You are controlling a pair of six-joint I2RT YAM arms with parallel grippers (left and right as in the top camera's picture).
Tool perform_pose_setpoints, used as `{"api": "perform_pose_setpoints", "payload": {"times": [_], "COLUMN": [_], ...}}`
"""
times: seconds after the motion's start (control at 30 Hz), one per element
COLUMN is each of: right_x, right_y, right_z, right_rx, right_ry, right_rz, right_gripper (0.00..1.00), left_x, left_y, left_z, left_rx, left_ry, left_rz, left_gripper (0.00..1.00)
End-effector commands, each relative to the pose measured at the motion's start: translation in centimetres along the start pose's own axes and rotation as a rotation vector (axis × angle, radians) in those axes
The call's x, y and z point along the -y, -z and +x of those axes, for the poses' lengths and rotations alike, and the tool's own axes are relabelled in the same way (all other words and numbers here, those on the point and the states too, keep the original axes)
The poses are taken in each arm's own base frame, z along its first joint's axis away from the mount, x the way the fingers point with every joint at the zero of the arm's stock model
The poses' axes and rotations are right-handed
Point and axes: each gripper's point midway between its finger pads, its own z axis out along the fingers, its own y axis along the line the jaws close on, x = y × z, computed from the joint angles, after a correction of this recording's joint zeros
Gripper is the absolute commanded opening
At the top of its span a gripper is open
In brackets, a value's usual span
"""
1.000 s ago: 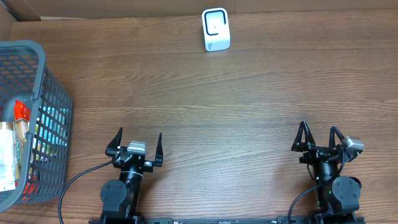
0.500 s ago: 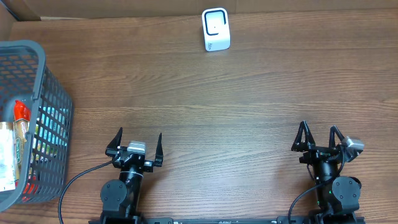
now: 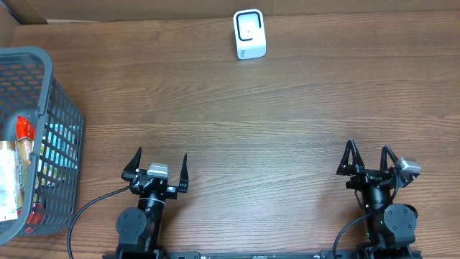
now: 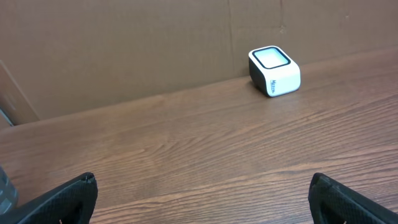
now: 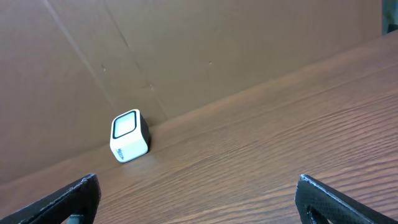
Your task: Scan the item barcode
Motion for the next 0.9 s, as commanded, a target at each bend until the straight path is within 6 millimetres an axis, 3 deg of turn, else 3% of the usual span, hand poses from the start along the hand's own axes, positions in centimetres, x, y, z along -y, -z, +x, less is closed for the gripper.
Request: {"api": "perform_pose_setpoints", "payload": {"times": [0.0, 0.87], "right_x": [0.19, 0.19], "right_y": [-0.05, -0.05], "right_z": [0.34, 0.34], "right_rx": [-0.003, -0.003], "right_ry": [-0.005, -0.005], "right_rz": [0.007, 0.007], "right_gripper": [1.0, 1.0], "left_x": [-0.33, -0.04], "left_y": [0.04, 0.04], "left_z": [0.05, -0.07], "left_rx": [0.003, 0.008], "left_ry": [-0.01, 0.012], "left_rz": [-0.015, 0.002], "left_gripper": [0.99, 0.99]}}
